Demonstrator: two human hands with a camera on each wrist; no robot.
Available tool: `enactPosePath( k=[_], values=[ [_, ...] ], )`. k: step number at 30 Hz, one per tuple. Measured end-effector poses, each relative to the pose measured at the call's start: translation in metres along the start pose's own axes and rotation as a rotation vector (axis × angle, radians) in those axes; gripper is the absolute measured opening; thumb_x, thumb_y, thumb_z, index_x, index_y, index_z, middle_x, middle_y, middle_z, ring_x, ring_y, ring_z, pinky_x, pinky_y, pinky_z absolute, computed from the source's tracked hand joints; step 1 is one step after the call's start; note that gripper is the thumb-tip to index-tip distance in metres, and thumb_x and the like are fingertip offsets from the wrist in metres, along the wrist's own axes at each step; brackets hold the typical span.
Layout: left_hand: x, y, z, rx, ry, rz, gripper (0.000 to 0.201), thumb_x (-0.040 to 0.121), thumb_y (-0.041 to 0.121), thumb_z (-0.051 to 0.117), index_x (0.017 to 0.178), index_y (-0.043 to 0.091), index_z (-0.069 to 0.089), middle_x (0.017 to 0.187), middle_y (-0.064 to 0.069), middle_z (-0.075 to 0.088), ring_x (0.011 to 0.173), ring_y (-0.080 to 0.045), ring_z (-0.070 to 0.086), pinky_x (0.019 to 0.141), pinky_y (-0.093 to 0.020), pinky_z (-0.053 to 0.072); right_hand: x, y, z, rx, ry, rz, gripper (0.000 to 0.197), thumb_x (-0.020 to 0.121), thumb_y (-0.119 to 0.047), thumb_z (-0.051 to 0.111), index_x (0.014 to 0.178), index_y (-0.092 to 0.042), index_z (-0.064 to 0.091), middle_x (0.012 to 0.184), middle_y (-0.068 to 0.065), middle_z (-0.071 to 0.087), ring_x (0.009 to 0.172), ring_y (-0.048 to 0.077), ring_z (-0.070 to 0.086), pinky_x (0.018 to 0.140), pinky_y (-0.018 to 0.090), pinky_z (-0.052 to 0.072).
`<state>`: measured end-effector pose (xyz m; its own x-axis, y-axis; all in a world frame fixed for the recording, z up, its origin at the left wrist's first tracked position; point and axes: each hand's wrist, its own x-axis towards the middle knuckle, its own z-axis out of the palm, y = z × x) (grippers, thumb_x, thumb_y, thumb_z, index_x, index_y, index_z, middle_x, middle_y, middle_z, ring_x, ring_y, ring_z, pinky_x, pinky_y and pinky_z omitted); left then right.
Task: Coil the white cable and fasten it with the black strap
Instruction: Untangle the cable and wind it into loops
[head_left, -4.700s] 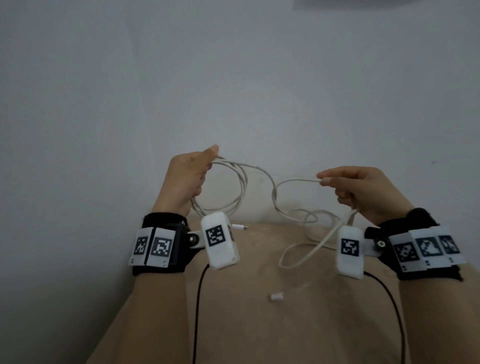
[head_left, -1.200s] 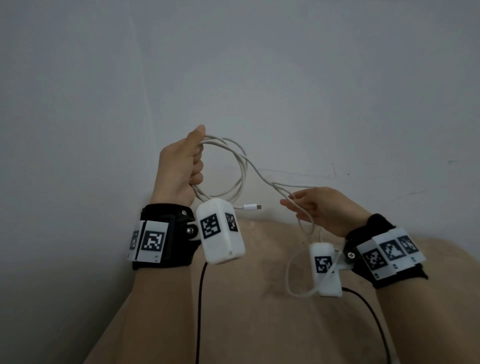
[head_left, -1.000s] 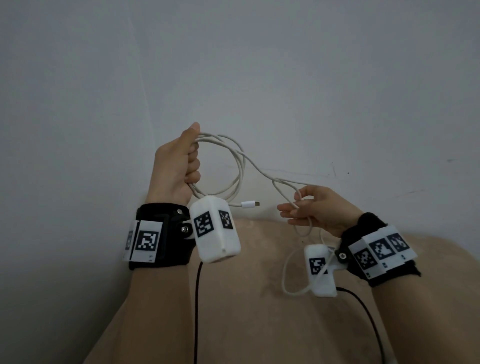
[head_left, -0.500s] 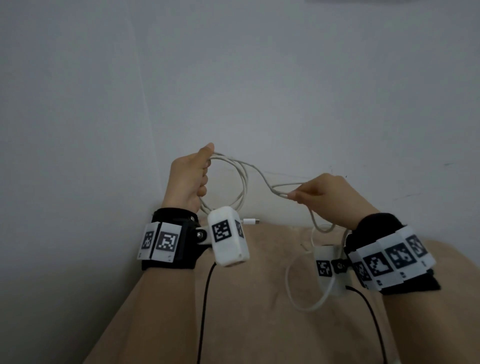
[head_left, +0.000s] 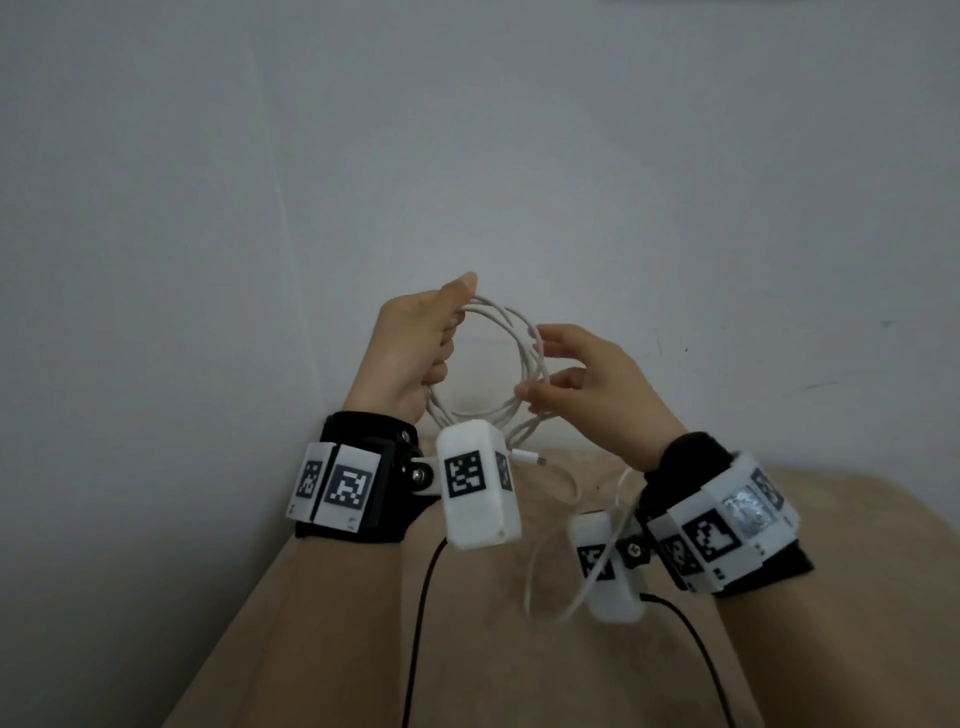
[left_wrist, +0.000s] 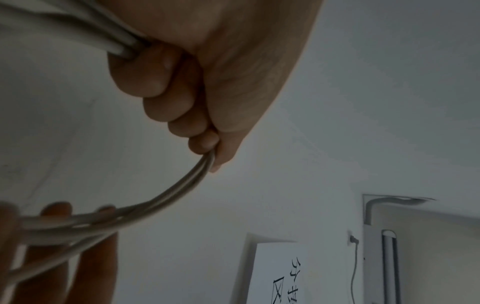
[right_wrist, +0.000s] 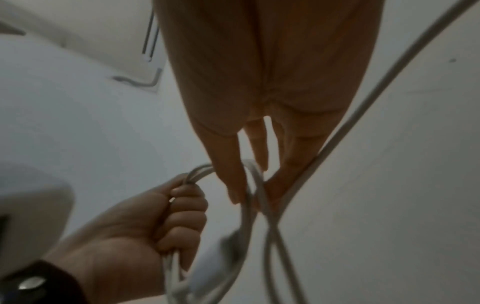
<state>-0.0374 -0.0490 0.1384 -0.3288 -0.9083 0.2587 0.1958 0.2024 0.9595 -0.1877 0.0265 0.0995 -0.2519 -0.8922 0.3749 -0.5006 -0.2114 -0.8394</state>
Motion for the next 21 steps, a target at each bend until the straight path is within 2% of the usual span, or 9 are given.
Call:
enactPosePath(
  k=[2, 4, 8, 11, 14, 16, 18, 21],
  values=[
    [0.0, 0.0, -0.001, -0.008, -0.006, -0.007, 0.046, 0.092, 0.03, 0.06, 0.055, 0.023, 0.034, 0.041, 0.014, 0.027, 0.036, -0.003, 0.016, 0.034, -0.016, 0.012, 0.0, 0.0, -0.004, 0.067, -0.027, 0.01, 0.043, 0.084, -0.012, 0.07, 0.125, -0.016, 0.057, 0.123, 0.0, 0.062, 0.071, 0.015, 0.069, 0.064, 0.024, 0.055],
    [0.0, 0.0, -0.002, -0.02, -0.018, -0.012, 0.046, 0.092, 0.03, 0.06, 0.056, 0.023, 0.033, 0.042, 0.013, 0.026, 0.036, -0.004, 0.015, 0.034, -0.017, 0.011, -0.001, -0.001, -0.01, 0.149, -0.046, 0.034, 0.037, 0.085, -0.012, 0.069, 0.121, -0.016, 0.062, 0.117, 0.001, 0.065, 0.066, 0.011, 0.064, 0.058, 0.02, 0.05],
    [-0.001, 0.001, 0.001, -0.028, -0.054, -0.012, 0.046, 0.092, 0.031, 0.06, 0.056, 0.023, 0.033, 0.044, 0.013, 0.025, 0.037, -0.004, 0.015, 0.035, -0.017, 0.011, -0.002, -0.001, -0.018, 0.286, -0.09, 0.049, 0.032, 0.082, -0.015, 0.072, 0.113, -0.016, 0.066, 0.102, 0.009, 0.067, 0.058, 0.009, 0.052, 0.047, 0.02, 0.04],
    [-0.002, 0.001, 0.007, -0.044, -0.086, -0.022, 0.045, 0.092, 0.032, 0.06, 0.057, 0.023, 0.033, 0.045, 0.012, 0.024, 0.038, -0.005, 0.014, 0.036, -0.018, 0.01, -0.002, 0.002, -0.014, 0.266, -0.115, 0.078, 0.032, 0.078, -0.021, 0.075, 0.109, -0.017, 0.067, 0.077, 0.005, 0.058, 0.052, 0.009, 0.041, 0.044, 0.02, 0.031],
    [-0.001, 0.0, 0.008, -0.122, -0.082, -0.06, 0.046, 0.092, 0.032, 0.06, 0.057, 0.023, 0.032, 0.047, 0.011, 0.022, 0.038, -0.005, 0.014, 0.036, -0.018, 0.01, -0.001, 0.004, -0.011, 0.349, -0.113, 0.095, 0.03, 0.078, -0.012, 0.075, 0.106, -0.009, 0.067, 0.066, 0.003, 0.06, 0.043, 0.007, 0.031, 0.04, 0.019, 0.025],
    [0.002, -0.001, 0.004, -0.217, -0.059, -0.102, 0.047, 0.091, 0.034, 0.061, 0.057, 0.024, 0.03, 0.046, 0.011, 0.02, 0.037, -0.004, 0.013, 0.035, -0.018, 0.01, -0.002, 0.004, -0.014, 0.42, -0.097, 0.088, 0.026, 0.077, -0.008, 0.074, 0.102, -0.003, 0.067, 0.071, 0.012, 0.061, 0.039, 0.007, 0.026, 0.037, 0.017, 0.022],
    [0.005, -0.002, -0.001, -0.319, -0.04, -0.143, 0.048, 0.09, 0.035, 0.061, 0.056, 0.023, 0.03, 0.045, 0.01, 0.019, 0.036, -0.004, 0.013, 0.034, -0.018, 0.009, -0.002, 0.003, -0.019, 0.45, -0.079, 0.064, 0.021, 0.075, -0.008, 0.073, 0.095, -0.004, 0.067, 0.089, 0.023, 0.067, 0.035, 0.006, 0.027, 0.035, 0.016, 0.022],
    [0.006, 0.0, -0.003, -0.355, -0.052, -0.157, 0.047, 0.09, 0.037, 0.061, 0.057, 0.023, 0.03, 0.045, 0.01, 0.019, 0.035, -0.004, 0.013, 0.033, -0.017, 0.009, -0.003, 0.002, -0.026, 0.459, -0.081, 0.0, 0.032, 0.075, -0.017, 0.07, 0.104, -0.004, 0.066, 0.103, 0.016, 0.071, 0.033, 0.007, 0.032, 0.036, 0.016, 0.026]
  ],
)
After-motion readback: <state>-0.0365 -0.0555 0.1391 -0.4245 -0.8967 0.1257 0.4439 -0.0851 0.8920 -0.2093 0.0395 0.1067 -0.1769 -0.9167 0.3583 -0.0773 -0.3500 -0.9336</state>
